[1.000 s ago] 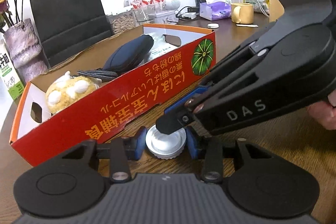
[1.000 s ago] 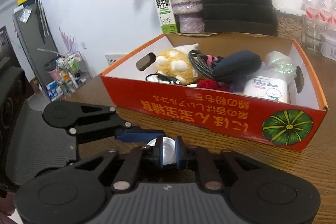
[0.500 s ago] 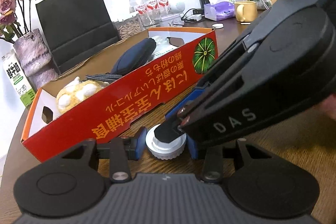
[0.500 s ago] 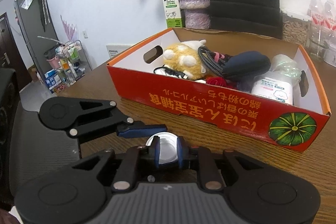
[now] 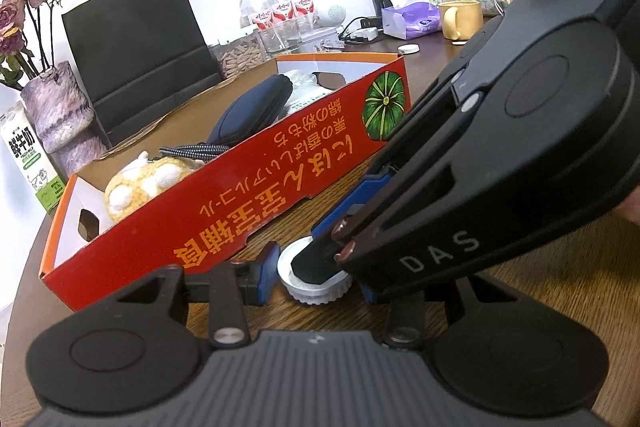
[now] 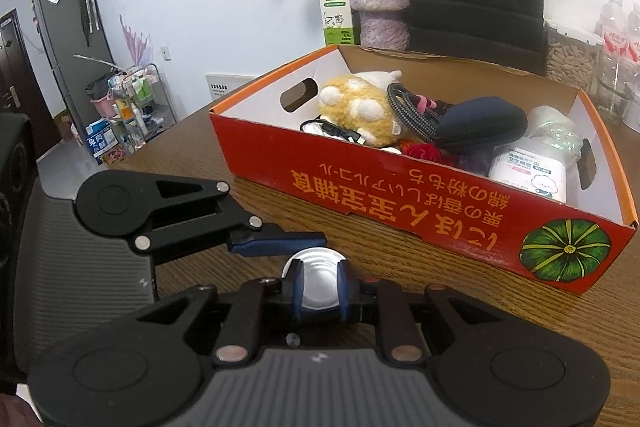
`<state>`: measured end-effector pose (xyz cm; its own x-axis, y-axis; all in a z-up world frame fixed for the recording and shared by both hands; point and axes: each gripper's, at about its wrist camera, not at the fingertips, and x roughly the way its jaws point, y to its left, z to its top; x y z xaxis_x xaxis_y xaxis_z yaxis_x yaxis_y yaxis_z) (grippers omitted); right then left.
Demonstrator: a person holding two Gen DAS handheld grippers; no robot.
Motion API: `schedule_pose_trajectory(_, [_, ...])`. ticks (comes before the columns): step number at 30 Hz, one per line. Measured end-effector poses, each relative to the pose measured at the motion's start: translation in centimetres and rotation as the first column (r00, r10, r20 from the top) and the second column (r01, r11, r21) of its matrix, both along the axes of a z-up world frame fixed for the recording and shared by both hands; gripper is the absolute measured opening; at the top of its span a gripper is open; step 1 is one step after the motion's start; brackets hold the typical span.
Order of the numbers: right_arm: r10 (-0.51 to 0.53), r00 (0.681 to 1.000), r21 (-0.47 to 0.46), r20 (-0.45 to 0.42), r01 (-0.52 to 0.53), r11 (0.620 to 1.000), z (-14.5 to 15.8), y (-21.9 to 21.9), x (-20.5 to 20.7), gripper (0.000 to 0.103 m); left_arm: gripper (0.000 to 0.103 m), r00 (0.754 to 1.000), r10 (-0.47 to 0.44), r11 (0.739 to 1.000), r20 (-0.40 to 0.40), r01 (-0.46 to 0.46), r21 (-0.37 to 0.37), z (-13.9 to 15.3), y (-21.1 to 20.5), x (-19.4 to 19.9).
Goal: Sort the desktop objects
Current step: 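Hold the cap base with the left tool while the right tool twists its top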
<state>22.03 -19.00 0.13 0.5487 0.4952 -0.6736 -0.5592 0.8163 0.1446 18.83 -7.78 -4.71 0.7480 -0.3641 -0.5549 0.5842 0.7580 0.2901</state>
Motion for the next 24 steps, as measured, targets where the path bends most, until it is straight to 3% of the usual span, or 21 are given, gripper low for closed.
schedule_pose_trajectory(19, [0.033, 0.999, 0.008, 0.004, -0.033, 0.999, -0.08, -0.35, 0.12, 0.019, 0.041, 1.0, -0.01, 1.0, 0.016, 0.01, 0.013, -0.11, -0.1, -0.18])
schedule_pose_trajectory(24, [0.051, 0.998, -0.031, -0.022, -0.051, 0.998, -0.22, 0.36, 0.61, 0.013, 0.041, 0.999, -0.022, 0.999, 0.042, 0.02, 0.037, -0.24, -0.39, -0.54])
